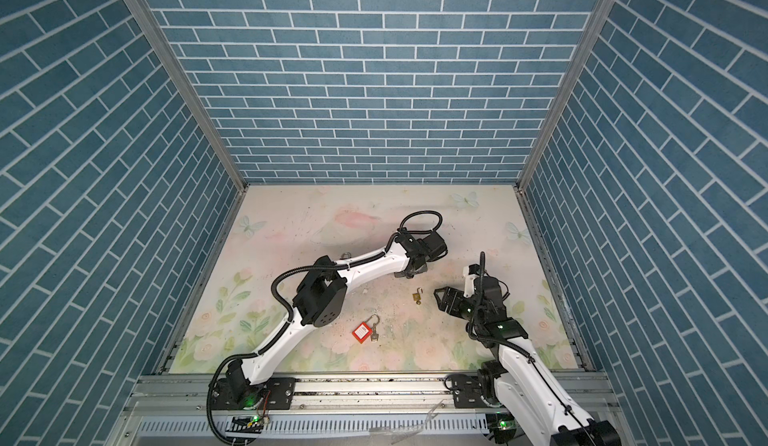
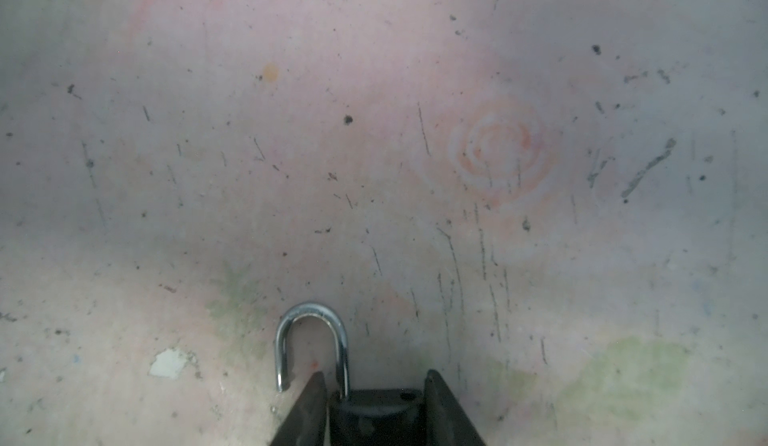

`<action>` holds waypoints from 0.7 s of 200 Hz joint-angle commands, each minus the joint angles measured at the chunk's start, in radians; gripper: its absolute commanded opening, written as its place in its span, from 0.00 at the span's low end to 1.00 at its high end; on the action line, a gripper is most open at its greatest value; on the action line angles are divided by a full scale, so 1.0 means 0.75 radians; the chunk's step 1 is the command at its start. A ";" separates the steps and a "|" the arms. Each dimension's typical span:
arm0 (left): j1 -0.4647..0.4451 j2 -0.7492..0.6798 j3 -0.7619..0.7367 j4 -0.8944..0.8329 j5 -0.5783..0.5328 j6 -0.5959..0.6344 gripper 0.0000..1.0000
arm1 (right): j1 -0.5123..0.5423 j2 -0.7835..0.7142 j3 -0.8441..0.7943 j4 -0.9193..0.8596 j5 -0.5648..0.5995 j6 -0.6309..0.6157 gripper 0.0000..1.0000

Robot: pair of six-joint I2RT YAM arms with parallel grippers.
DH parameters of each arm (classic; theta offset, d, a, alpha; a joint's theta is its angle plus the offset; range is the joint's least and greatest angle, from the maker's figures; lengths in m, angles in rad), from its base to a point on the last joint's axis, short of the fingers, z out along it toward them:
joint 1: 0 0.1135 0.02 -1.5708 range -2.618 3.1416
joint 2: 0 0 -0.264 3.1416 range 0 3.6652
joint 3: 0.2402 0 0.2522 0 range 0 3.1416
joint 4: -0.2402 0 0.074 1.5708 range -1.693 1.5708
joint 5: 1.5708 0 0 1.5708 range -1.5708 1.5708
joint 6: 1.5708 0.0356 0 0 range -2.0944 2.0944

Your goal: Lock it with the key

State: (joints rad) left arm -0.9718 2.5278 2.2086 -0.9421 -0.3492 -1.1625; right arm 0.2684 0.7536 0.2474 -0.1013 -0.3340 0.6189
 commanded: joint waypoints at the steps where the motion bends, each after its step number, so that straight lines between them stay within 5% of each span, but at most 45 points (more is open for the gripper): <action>1: 0.007 0.048 -0.070 -0.036 0.104 -0.003 0.40 | 0.006 0.003 0.008 0.017 -0.003 -0.054 0.80; 26: 0.001 0.034 -0.099 -0.026 0.122 0.001 0.38 | 0.006 0.006 0.015 0.022 -0.003 -0.056 0.80; 58: -0.002 -0.003 -0.172 0.013 0.148 -0.001 0.13 | 0.007 0.006 0.027 0.017 0.002 -0.060 0.80; 88: -0.002 -0.058 -0.212 0.040 0.103 0.022 0.07 | 0.007 0.006 0.066 -0.004 0.017 -0.069 0.80; 140: 0.006 -0.265 -0.313 0.316 -0.056 0.421 0.04 | 0.006 -0.008 0.203 -0.092 0.046 -0.087 0.80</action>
State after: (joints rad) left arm -0.9695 2.4237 2.0308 -0.8059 -0.3286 -1.0374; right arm 0.2695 0.7547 0.3363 -0.1276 -0.3199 0.5907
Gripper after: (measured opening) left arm 0.341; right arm 0.800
